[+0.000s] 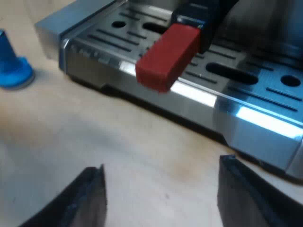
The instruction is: Grind coffee beans and then tamp
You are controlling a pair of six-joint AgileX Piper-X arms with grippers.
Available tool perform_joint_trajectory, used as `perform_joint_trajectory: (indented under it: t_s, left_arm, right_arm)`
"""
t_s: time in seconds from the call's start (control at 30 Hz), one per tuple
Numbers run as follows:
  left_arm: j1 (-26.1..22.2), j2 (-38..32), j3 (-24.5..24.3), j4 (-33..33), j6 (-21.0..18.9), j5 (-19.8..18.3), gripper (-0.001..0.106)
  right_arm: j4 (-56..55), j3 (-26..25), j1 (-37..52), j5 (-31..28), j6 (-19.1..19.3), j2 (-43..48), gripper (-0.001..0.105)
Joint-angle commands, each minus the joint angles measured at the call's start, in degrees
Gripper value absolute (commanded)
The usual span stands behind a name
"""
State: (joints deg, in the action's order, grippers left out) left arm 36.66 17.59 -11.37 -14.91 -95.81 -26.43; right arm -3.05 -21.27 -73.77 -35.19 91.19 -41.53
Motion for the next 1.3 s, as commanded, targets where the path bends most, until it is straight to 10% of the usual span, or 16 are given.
perform_joint_trajectory:
  t_s: [0.03,1.3]
  left_arm:
    - [0.2,0.1,-0.1,0.6,-0.7,-0.4,0.073]
    - [0.2,0.1,-0.1,0.6,-1.9,-0.8,0.073]
  right_arm:
    - [5.2,-0.1,0.0,-2.2,-0.1,-2.7,0.044]
    - [33.0,-2.7,1.7,-11.3,-2.3,-28.3,0.019]
